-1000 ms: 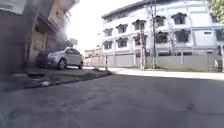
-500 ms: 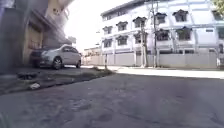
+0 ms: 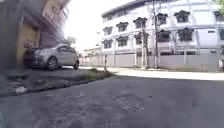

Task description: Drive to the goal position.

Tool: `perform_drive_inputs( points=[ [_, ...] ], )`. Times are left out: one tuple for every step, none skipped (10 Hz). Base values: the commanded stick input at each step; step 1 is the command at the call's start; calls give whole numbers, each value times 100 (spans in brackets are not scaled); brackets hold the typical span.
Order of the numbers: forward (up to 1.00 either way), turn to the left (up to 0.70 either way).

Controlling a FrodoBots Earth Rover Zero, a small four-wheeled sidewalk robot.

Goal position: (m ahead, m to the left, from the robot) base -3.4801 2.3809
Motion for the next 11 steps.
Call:
perform_drive_inputs(
  points=[
    [100,-1],
    [100,-1],
    [100,-1],
    [100,-1],
    [100,-6],
    [100,-14],
    [100,-15],
    [100,-16],
    [100,-17],
    [100,-19],
    [100,-20]
  ],
)
